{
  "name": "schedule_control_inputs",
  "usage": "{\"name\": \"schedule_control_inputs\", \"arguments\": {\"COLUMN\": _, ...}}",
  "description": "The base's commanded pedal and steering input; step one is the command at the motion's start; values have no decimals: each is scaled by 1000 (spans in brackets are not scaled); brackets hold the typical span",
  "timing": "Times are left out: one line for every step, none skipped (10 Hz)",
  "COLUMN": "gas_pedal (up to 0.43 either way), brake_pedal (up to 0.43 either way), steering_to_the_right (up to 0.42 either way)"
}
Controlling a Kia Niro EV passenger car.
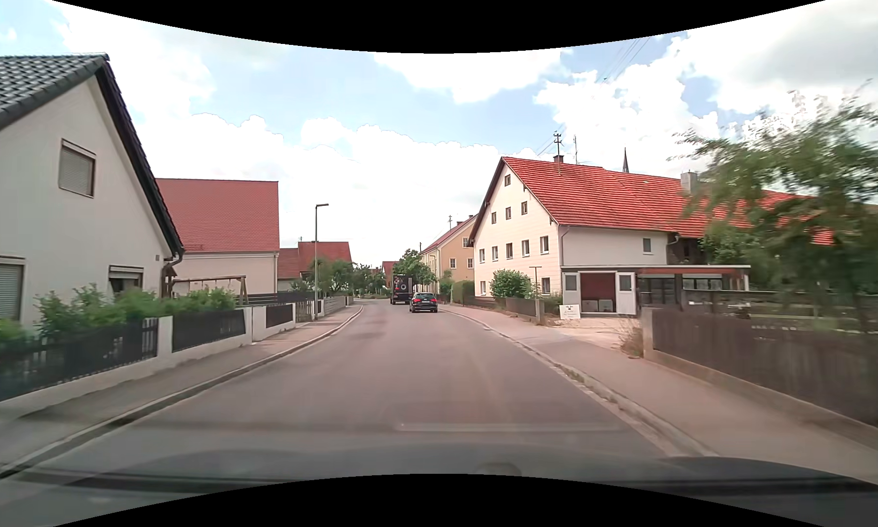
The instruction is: Follow the waypoints while adhering to traffic rules and regulations
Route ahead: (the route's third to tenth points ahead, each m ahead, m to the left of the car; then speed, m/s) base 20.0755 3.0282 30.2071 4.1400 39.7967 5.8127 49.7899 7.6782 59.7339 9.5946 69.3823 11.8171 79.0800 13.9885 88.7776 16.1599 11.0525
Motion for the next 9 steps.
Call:
{"name": "schedule_control_inputs", "arguments": {"gas_pedal": 150, "brake_pedal": 0, "steering_to_the_right": -22}}
{"name": "schedule_control_inputs", "arguments": {"gas_pedal": 150, "brake_pedal": 0, "steering_to_the_right": -23}}
{"name": "schedule_control_inputs", "arguments": {"gas_pedal": 150, "brake_pedal": 0, "steering_to_the_right": -25}}
{"name": "schedule_control_inputs", "arguments": {"gas_pedal": 150, "brake_pedal": 0, "steering_to_the_right": -25}}
{"name": "schedule_control_inputs", "arguments": {"gas_pedal": 150, "brake_pedal": 0, "steering_to_the_right": -26}}
{"name": "schedule_control_inputs", "arguments": {"gas_pedal": 150, "brake_pedal": 0, "steering_to_the_right": -26}}
{"name": "schedule_control_inputs", "arguments": {"gas_pedal": 150, "brake_pedal": 0, "steering_to_the_right": -26}}
{"name": "schedule_control_inputs", "arguments": {"gas_pedal": 150, "brake_pedal": 0, "steering_to_the_right": -27}}
{"name": "schedule_control_inputs", "arguments": {"gas_pedal": 150, "brake_pedal": 0, "steering_to_the_right": -27}}
